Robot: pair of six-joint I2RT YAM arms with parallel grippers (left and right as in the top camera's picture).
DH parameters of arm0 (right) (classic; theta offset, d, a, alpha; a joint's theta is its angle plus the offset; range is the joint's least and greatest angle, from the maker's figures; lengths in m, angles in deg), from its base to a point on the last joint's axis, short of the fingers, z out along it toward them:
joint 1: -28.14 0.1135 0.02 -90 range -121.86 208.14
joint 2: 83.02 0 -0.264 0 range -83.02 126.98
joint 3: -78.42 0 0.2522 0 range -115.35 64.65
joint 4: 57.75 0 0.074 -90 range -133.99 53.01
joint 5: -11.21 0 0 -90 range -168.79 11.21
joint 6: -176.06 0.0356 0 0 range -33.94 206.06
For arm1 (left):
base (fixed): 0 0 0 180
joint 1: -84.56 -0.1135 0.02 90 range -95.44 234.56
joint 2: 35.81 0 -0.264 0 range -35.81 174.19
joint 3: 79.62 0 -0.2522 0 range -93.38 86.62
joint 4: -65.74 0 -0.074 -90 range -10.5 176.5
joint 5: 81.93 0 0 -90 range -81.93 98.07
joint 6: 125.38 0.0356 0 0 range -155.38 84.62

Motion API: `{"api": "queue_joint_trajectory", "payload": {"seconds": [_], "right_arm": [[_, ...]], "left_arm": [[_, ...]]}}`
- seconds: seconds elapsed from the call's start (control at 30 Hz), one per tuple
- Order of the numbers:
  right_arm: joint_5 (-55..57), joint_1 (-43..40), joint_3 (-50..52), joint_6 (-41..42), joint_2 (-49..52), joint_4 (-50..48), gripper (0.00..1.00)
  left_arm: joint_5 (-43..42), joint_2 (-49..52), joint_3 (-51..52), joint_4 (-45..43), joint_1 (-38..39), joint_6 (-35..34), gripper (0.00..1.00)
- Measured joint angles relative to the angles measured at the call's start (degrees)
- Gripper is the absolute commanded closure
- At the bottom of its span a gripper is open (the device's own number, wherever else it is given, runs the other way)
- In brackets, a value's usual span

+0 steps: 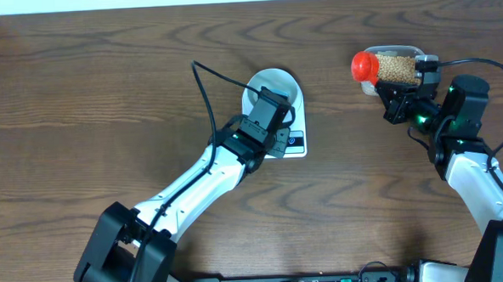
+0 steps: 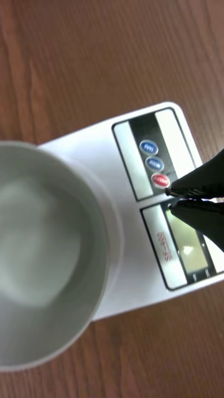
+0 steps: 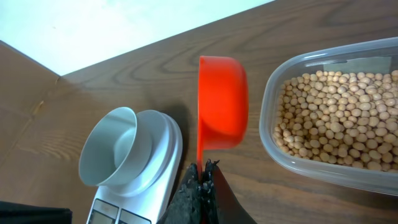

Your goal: Scoop item into bowl and weigh 50g on scale

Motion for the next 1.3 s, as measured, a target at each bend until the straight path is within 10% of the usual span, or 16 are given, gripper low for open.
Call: {"api": "queue_joint_trajectory", "payload": {"seconds": [1.3], "right_arm": [[1.42, 0.00, 0.00, 0.00, 0.00, 0.00, 0.99]], "left_arm": [[-6.67, 9.68, 0.00, -5.77, 0.63, 0.57, 0.93]]}}
